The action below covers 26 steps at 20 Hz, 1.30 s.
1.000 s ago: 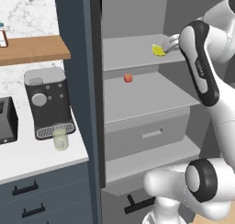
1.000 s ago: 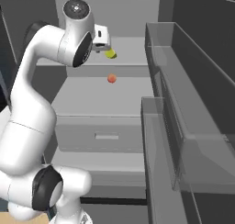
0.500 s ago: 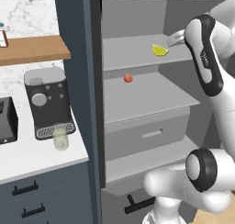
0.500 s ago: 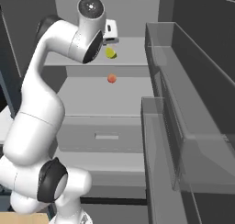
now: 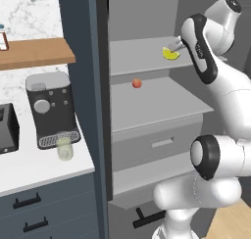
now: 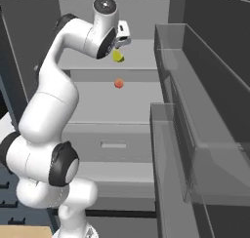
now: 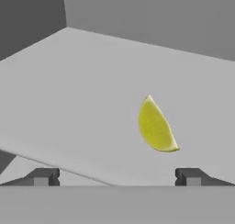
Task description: Grab a lemon wedge from the fridge and one ice cube from the ice bowl, and put them in the glass of lemonade.
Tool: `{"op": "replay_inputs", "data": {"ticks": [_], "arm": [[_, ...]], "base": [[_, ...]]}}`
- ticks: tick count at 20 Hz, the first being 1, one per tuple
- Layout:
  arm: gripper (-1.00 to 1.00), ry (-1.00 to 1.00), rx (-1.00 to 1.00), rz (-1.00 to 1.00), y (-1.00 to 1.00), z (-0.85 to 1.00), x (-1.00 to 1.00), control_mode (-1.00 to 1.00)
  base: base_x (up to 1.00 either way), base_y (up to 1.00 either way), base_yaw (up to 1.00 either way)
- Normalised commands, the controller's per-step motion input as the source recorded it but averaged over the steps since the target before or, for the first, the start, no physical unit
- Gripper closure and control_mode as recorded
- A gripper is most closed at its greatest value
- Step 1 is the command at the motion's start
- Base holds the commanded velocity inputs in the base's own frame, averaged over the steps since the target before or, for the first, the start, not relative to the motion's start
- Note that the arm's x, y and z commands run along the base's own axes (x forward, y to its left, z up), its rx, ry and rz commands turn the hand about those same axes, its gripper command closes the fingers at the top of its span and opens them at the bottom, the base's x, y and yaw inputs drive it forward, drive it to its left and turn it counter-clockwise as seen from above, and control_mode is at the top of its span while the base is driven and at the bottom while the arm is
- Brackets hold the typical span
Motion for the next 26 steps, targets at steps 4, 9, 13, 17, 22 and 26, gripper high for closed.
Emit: {"op": "replay_inputs", "data": {"ticks": [4,9,13,17,22,26], "arm": [[-1.00,0.11,0.00,0.01,-0.11,-0.32,0.46,-1.00],[-1.00,0.12,0.00,0.00,0.00,-0.30,0.47,-1.00],[-1.00,0.09,0.00,0.00,0.00,-0.01,0.38,-1.00],[-1.00,0.11,0.00,0.00,-0.05,0.00,0.37,-1.00],[-1.00,0.06,0.00,0.00,-0.09,-0.05,0.19,-1.00],[-1.00,0.00,0.00,0.00,-0.05,-0.13,0.02,-1.00]], "base": [[0.00,0.00,0.00],[0.00,0.00,0.00],[0.00,0.00,0.00],[0.00,0.00,0.00],[0.00,0.00,0.00],[0.00,0.00,0.00]]}}
